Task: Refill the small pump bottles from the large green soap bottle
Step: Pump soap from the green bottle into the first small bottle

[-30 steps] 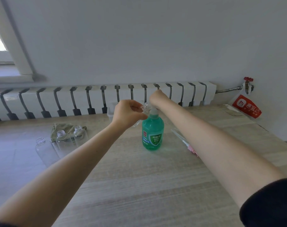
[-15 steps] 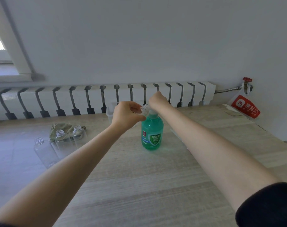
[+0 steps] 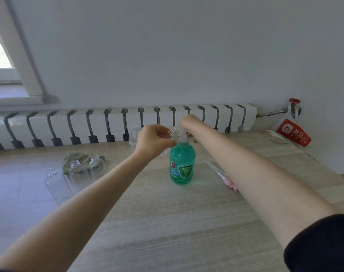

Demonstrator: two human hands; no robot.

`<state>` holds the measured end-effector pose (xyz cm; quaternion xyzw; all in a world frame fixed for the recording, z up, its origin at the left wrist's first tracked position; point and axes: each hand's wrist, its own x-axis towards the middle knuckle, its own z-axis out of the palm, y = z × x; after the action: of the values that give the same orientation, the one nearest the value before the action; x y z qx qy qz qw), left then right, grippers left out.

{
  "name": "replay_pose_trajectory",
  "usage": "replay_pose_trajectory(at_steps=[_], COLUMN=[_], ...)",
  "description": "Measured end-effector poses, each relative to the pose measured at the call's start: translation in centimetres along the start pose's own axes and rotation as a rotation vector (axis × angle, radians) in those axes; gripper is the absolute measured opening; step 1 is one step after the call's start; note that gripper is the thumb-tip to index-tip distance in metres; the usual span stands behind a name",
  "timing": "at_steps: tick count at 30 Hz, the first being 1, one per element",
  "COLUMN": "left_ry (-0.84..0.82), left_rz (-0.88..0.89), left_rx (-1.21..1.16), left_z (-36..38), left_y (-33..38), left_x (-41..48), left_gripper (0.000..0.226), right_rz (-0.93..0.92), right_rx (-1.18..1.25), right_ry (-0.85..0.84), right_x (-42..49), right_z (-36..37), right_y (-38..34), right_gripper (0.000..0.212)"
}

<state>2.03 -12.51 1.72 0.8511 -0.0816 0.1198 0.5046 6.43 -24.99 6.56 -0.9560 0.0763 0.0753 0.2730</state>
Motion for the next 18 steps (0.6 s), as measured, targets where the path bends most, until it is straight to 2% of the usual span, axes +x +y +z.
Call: replay_pose_trajectory(at_steps=[2, 4, 5, 12, 18], left_ry=[-0.002, -0.005, -0.006, -0.014, -0.007], left_rz=[-0.002, -0.007, -0.011, -0.025, -0.04], left_rx=[0.002, 0.008, 0.01, 0.006, -0.012], left_z=[0.0, 0.0, 0.0, 0.3, 0.7], left_y=[0.1, 0.0, -0.1, -0.9, -1.1], left_x=[0.0, 0.1, 0.1, 0.1, 0.0], left_gripper=[0.036, 0.037, 0.038, 0.037, 0.034], right_rz=[-0.002, 0.012, 0.012, 0.058, 0.034], right_rx=[-0.145, -0.229, -0.218, -0.102, -0.047], right_ry=[0.002, 0.03, 0.039, 0.04, 0.072], right_x=[-0.4, -0.4, 0.0, 1.3, 1.6], right_z=[-0.1, 0.1, 0.4, 1.5, 2.0], right_y=[-0.5, -0.8, -0.7, 0.1, 0.6], right_gripper=[0.032, 0.013, 0.011, 0.031, 0.027])
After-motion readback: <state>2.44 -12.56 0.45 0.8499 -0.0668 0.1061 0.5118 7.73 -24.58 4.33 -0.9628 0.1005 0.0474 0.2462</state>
